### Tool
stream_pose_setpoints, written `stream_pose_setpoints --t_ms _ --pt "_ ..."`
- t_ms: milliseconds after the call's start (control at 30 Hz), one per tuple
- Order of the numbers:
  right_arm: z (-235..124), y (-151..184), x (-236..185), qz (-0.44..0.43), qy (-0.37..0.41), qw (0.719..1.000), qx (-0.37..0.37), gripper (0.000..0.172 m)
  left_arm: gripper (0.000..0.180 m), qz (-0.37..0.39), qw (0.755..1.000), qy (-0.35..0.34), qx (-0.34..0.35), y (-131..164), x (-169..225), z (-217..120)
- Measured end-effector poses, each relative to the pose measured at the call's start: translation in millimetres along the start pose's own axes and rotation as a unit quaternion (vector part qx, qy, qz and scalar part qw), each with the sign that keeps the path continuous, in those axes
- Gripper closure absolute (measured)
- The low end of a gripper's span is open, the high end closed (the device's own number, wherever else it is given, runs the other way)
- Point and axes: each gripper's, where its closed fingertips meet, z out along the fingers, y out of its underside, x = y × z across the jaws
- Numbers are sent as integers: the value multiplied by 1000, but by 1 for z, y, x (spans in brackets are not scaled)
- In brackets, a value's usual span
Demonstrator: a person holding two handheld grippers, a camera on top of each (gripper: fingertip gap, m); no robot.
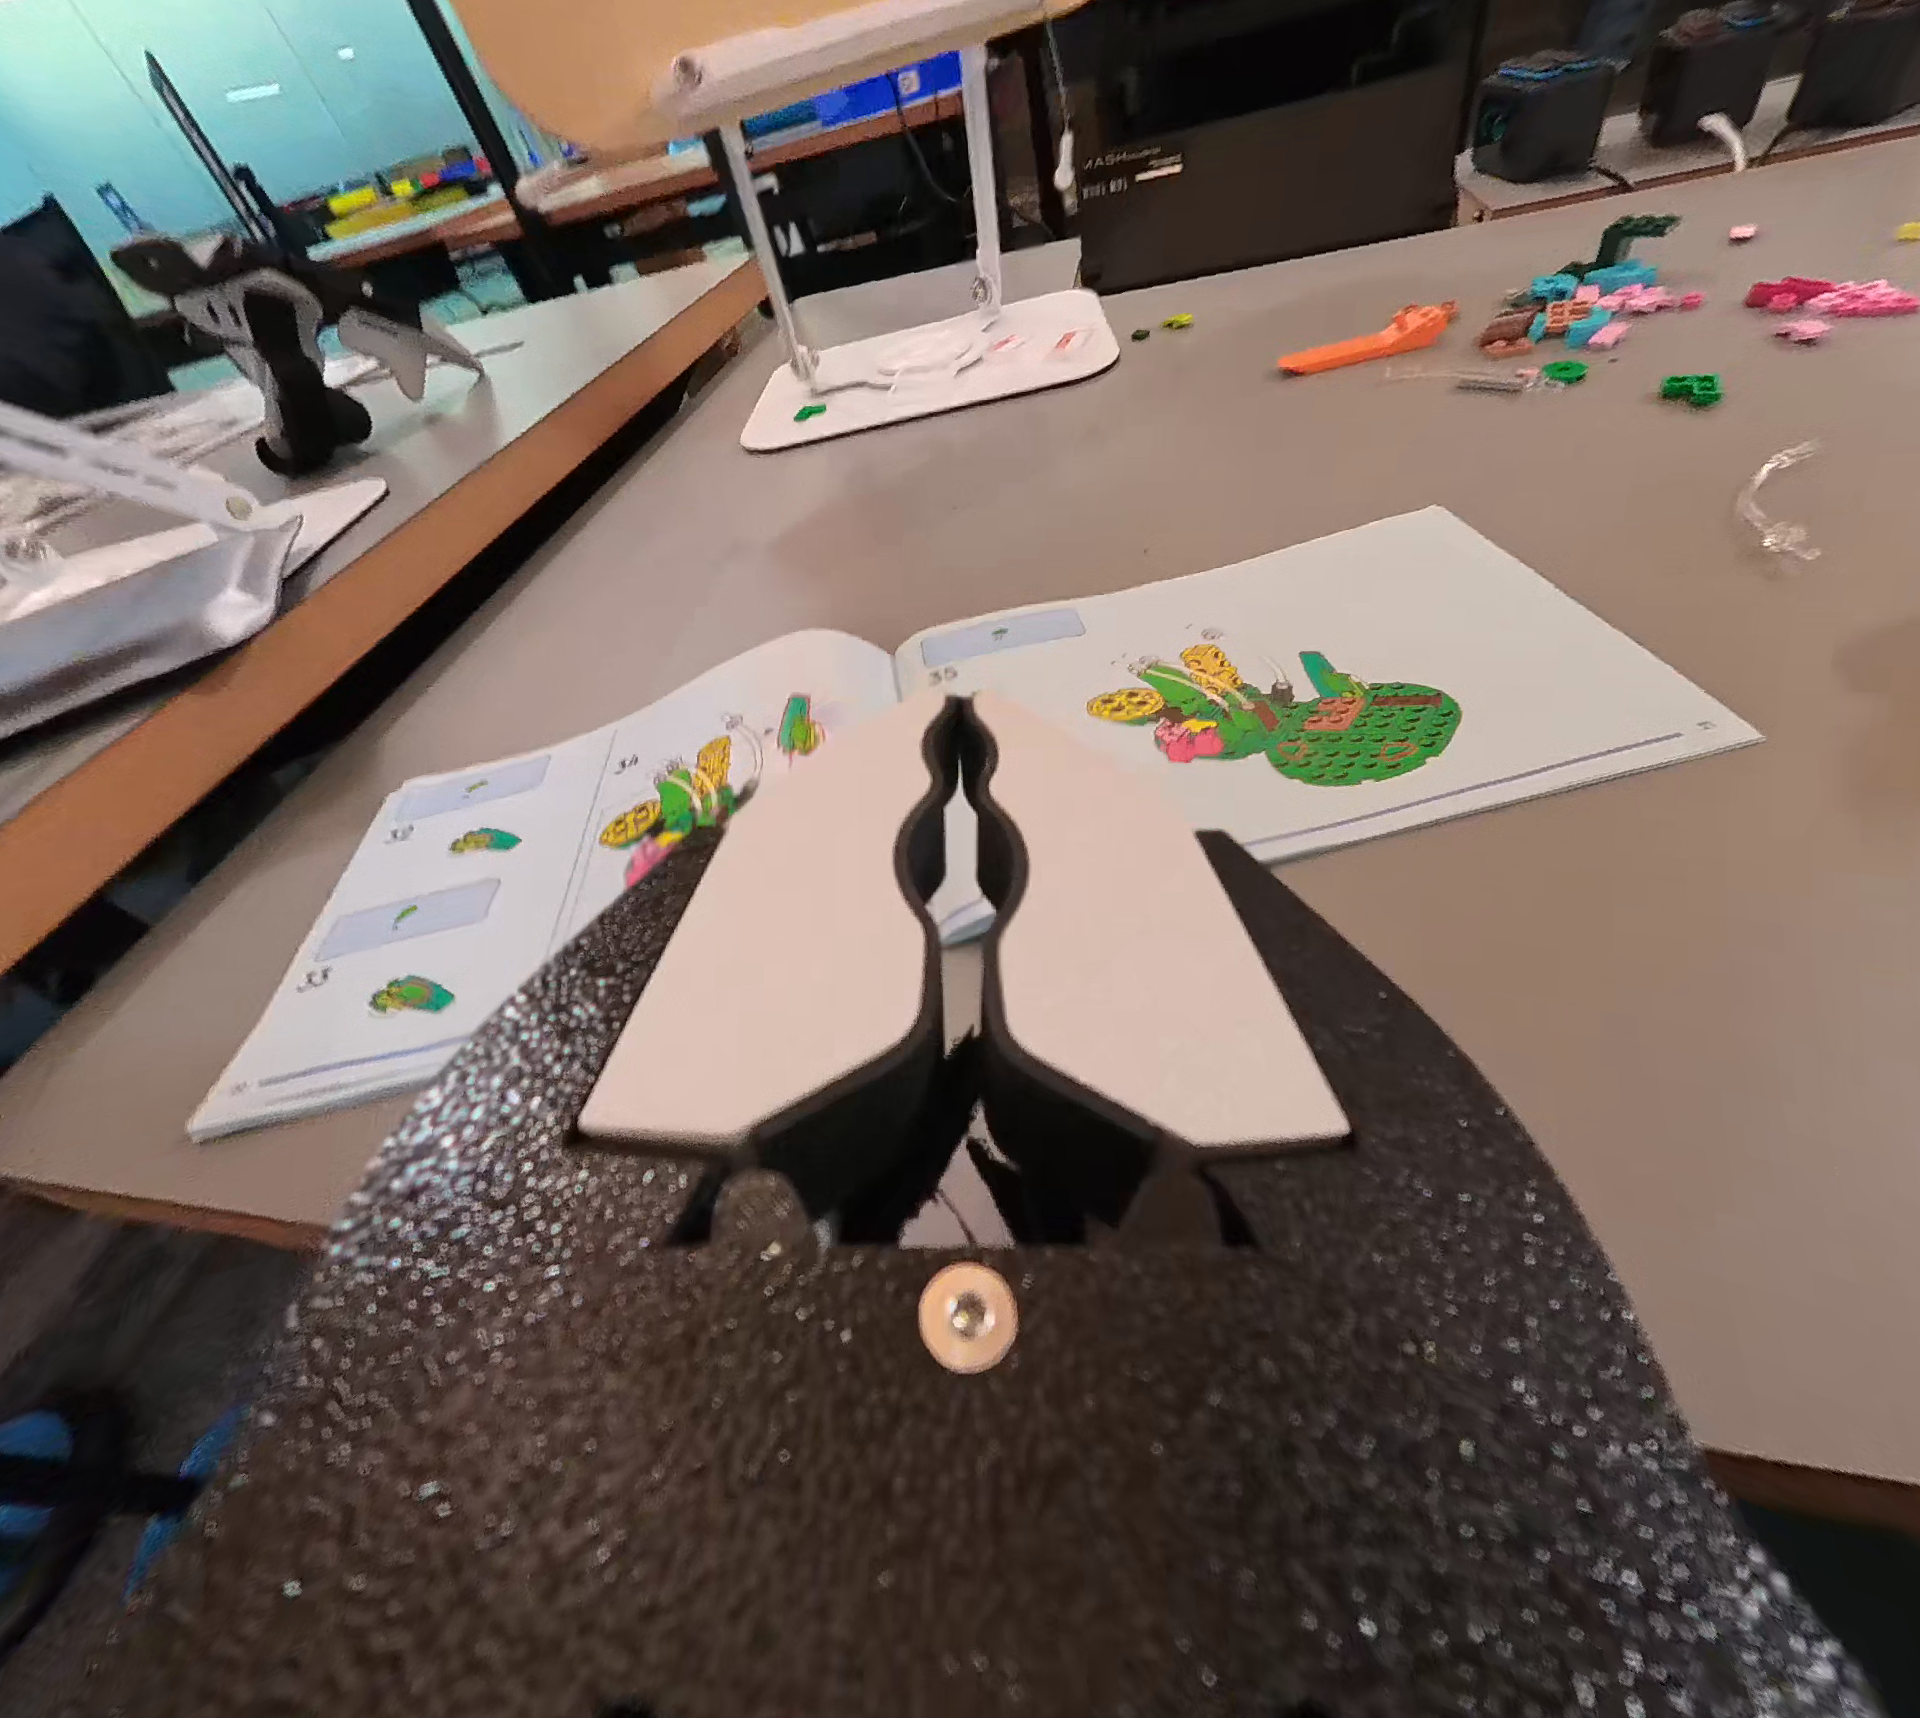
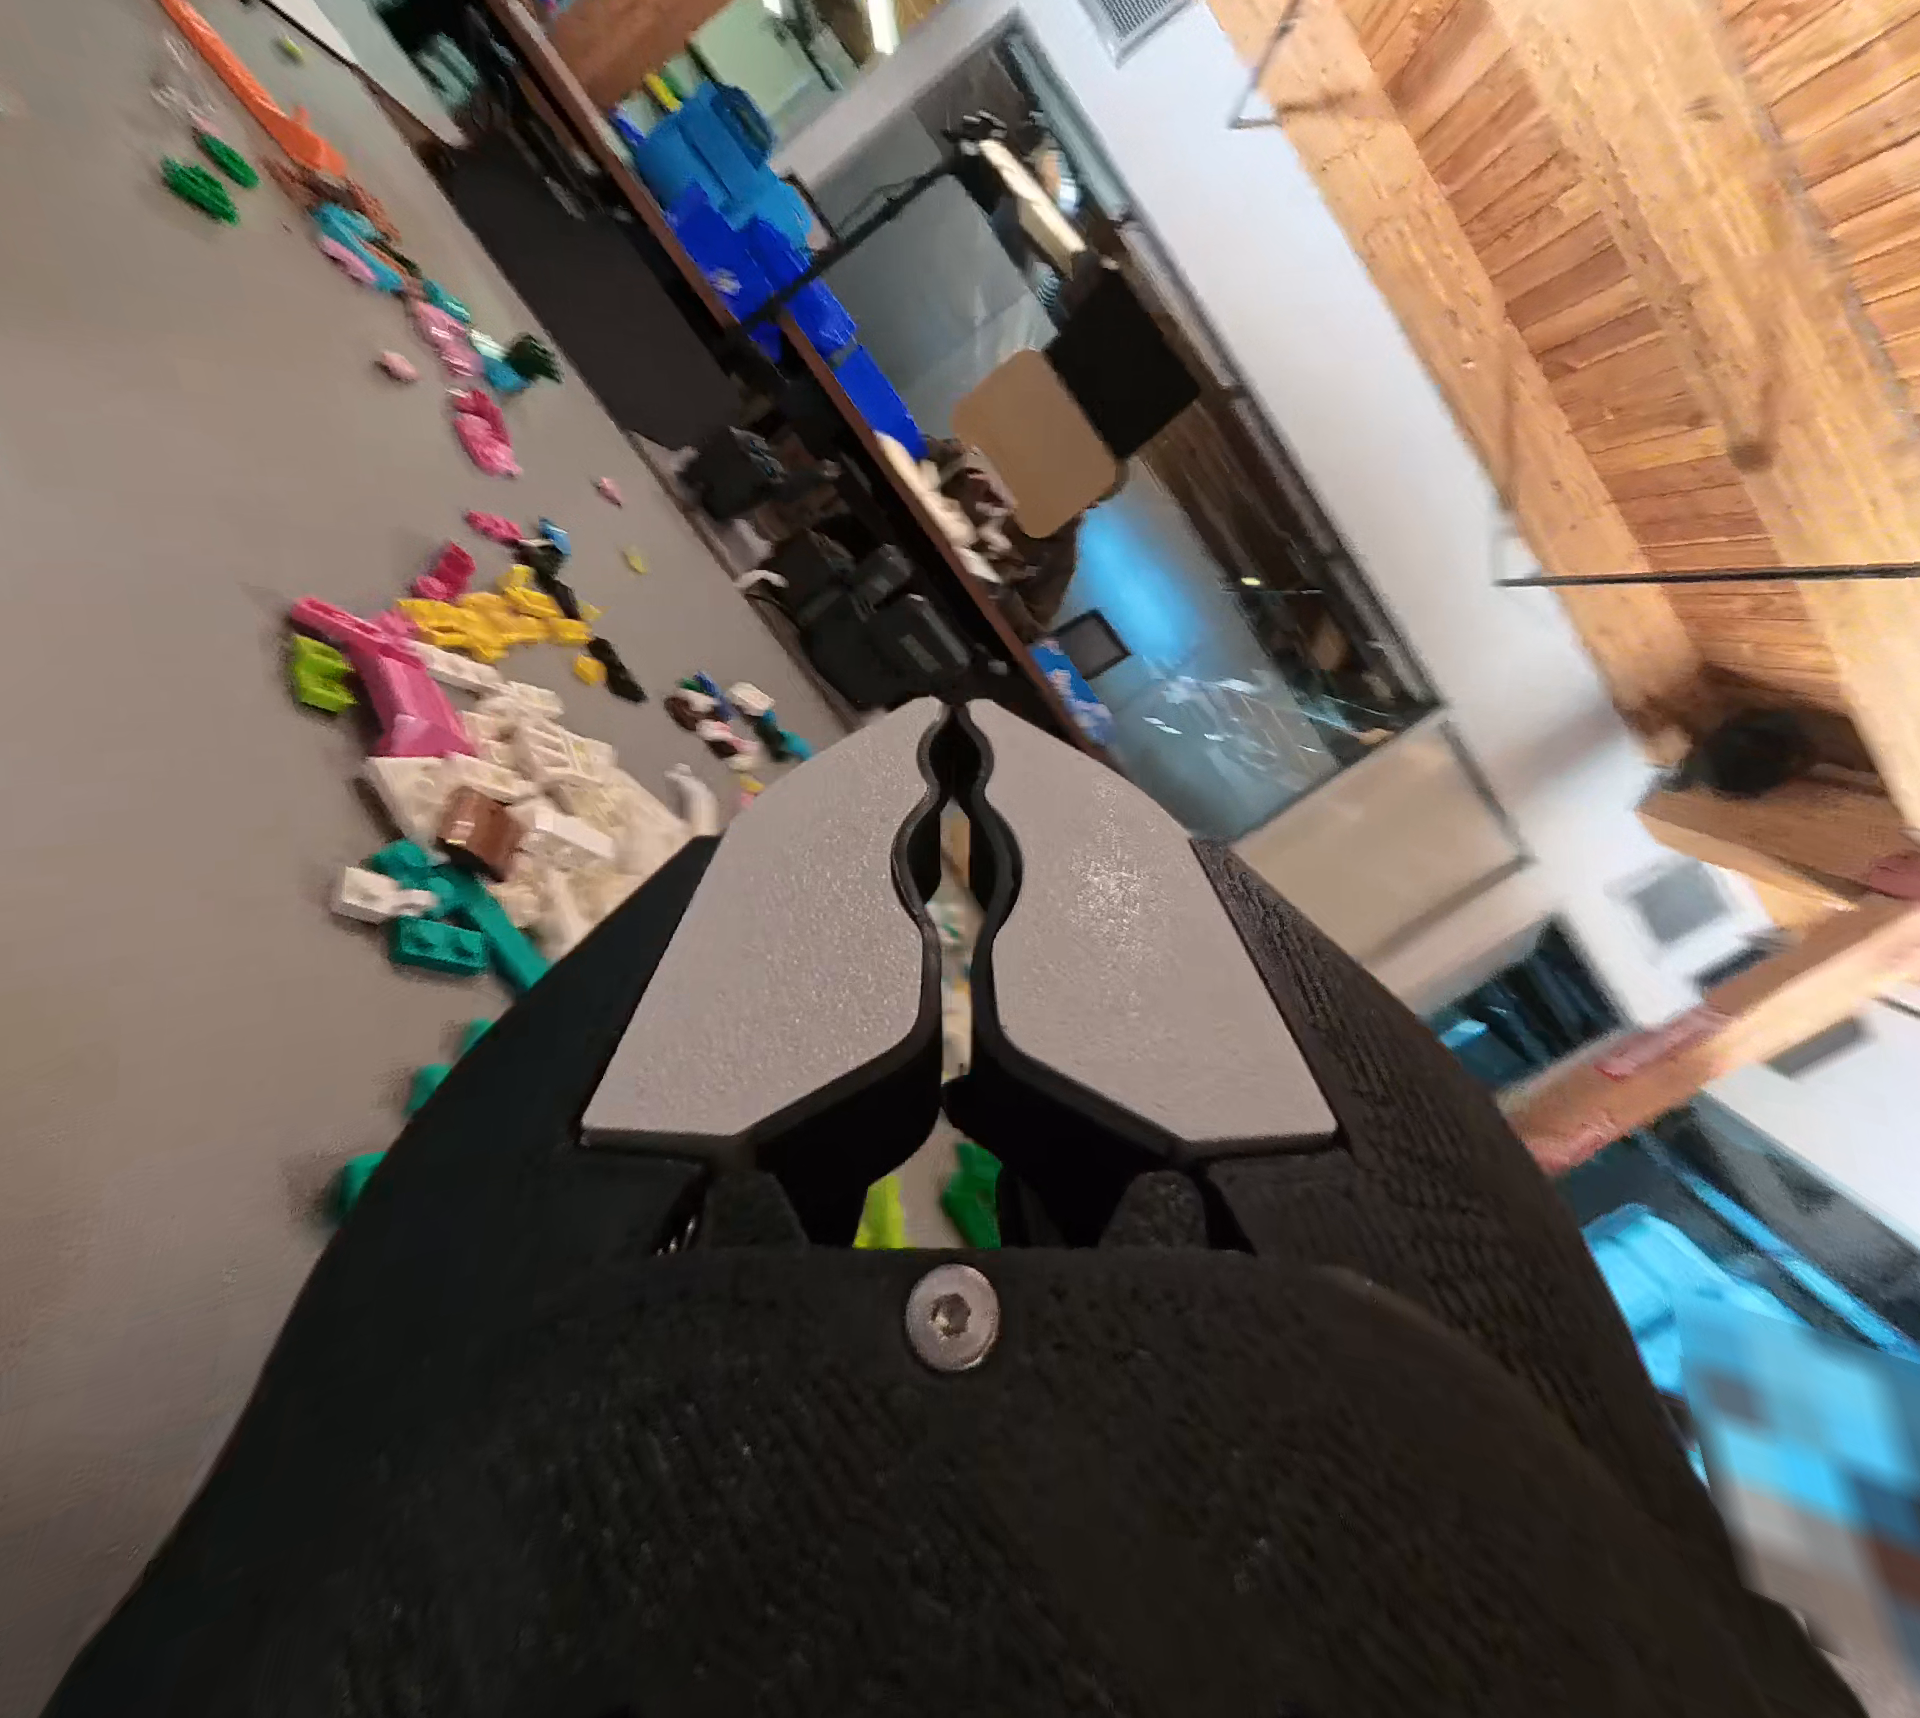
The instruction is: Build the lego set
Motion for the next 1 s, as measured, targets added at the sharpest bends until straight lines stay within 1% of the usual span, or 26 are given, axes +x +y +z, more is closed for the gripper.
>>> stream_pose_setpoints --t_ms 67,133,200,367,500,667,733,800,833,867,933,1000 --pt "-1 5 11 -27 36 999 -13 172 180 -28 999 5 -17 4 3 -1" --pt "0 9 13 -28 43 998 -24 172 180 -70 997 34 -8 -2 14 -4" --pt "0 10 12 -24 39 999 -24 172 180 -90 994 55 1 -7 23 -7" --pt "-2 1 10 -19 30 999 0 172 180 -56 997 56 9 -9 31 -13" --pt "-5 -9 3 -26 17 999 26 172 180 -29 997 62 29 -18 38 -21" --pt "-10 -18 -3 24 -20 998 58 172 180 9 996 63 60 -37 37 -31" --pt "-13 -25 -9 22 -36 996 75 172 180 30 993 85 73 -43 37 -27" --pt "-18 -35 -23 -7 -61 993 98 172 179 68 990 107 56 -46 36 -13" --pt "-20 -39 -29 -19 -71 991 110 172 172 86 988 118 49 -49 34 -5" --pt "-22 -43 -33 -25 -79 989 119 172 171 96 985 133 49 -54 34 1" --pt "-23 -43 -33 -17 -85 989 121 172 168 98 979 167 62 -67 33 14" --pt "-19 -36 -28 5 -81 991 102 172 167 107 971 203 69 -73 32 30"
